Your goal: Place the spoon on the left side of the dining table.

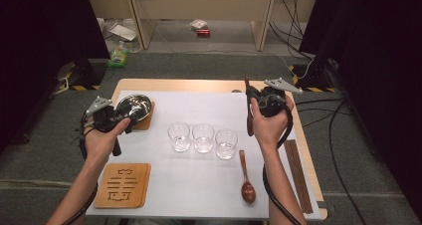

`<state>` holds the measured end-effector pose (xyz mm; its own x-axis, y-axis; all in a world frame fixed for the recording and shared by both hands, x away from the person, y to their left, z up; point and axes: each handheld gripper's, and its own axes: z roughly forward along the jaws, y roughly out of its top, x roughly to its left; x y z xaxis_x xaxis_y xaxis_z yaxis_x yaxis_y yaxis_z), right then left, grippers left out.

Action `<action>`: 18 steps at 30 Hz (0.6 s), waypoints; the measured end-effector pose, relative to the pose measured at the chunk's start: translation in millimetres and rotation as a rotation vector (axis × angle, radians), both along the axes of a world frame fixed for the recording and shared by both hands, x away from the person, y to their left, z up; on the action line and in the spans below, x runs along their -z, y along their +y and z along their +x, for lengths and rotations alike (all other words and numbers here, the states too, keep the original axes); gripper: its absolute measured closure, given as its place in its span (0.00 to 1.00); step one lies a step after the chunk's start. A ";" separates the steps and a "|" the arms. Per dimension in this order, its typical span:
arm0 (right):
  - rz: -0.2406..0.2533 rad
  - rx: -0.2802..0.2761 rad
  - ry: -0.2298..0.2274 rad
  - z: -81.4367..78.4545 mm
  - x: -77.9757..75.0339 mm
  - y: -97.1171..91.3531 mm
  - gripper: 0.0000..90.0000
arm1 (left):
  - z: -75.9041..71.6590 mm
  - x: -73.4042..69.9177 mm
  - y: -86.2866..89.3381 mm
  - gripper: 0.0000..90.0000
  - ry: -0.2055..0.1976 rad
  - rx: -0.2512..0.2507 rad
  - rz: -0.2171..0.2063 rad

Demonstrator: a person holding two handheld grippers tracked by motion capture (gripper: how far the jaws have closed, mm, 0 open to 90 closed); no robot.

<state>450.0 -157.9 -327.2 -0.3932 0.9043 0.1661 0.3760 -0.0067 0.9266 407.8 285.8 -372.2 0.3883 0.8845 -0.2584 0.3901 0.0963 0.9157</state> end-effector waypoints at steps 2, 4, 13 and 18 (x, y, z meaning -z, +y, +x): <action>0.003 -0.008 -0.003 0.2 -1.2 3.9 0.94 | 3.4 -4.9 -6.9 0.39 -0.012 0.015 0.001; 0.003 -0.014 -0.006 0.3 -1.9 6.8 0.94 | 4.5 -6.4 -9.2 0.39 -0.014 0.020 0.004; 0.007 -0.036 -0.013 1.6 -5.5 18.5 0.94 | 16.3 -12.8 -26.3 0.40 -0.022 0.049 0.008; 0.004 -0.055 -0.024 1.7 -7.1 26.7 0.94 | 20.9 -16.0 -33.7 0.40 -0.022 0.064 0.006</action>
<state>451.7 -131.2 -320.1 -0.4461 0.8806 0.1596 0.3538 0.0097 0.9353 428.7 252.1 -356.2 0.4497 0.8593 -0.2437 0.3753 0.0658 0.9246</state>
